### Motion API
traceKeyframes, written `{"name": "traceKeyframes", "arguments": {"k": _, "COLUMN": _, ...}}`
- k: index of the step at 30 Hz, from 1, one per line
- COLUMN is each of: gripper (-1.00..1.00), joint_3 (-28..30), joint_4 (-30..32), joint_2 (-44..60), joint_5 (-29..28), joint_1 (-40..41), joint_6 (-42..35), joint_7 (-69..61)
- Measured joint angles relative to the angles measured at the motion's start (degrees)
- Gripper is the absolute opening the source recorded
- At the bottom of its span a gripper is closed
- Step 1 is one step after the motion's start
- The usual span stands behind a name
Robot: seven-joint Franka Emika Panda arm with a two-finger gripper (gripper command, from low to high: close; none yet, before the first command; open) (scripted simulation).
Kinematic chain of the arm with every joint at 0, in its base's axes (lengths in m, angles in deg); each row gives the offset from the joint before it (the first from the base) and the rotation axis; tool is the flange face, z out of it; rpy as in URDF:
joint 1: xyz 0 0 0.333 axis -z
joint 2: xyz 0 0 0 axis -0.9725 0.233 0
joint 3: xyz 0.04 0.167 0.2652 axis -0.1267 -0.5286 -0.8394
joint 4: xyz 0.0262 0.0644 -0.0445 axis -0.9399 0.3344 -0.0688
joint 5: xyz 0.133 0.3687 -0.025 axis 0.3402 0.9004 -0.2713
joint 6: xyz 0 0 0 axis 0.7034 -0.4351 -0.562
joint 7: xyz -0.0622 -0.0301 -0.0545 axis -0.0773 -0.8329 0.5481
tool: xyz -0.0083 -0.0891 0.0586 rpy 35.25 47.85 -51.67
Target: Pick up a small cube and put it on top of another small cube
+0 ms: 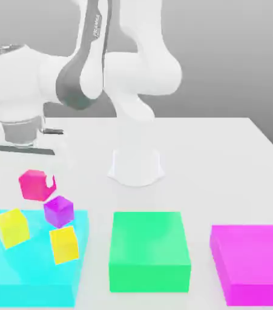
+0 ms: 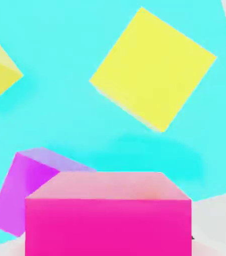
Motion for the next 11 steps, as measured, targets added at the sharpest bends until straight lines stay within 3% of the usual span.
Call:
{"name": "traceKeyframes", "arguments": {"k": 3, "gripper": -1.00, "joint_3": -3.3, "joint_4": 0.5, "joint_2": -2.4, "joint_5": -1.5, "joint_1": -0.1, "joint_6": -1.6, "joint_7": 4.3}}
{"name": "traceKeyframes", "arguments": {"k": 7, "gripper": -1.00, "joint_3": -3.2, "joint_4": 2.0, "joint_2": 4.3, "joint_5": -1.0, "joint_1": -0.6, "joint_6": 6.7, "joint_7": 4.4}}
{"name": "traceKeyframes", "arguments": {"k": 8, "gripper": 1.00, "joint_3": -3.1, "joint_4": 2.4, "joint_2": 5.9, "joint_5": -0.9, "joint_1": -0.6, "joint_6": 8.6, "joint_7": 4.3}}
{"name": "traceKeyframes", "arguments": {"k": 11, "gripper": 1.00, "joint_3": -3.1, "joint_4": 2.4, "joint_2": 5.9, "joint_5": -0.9, "joint_1": -0.6, "joint_6": 8.6, "joint_7": 4.3}}
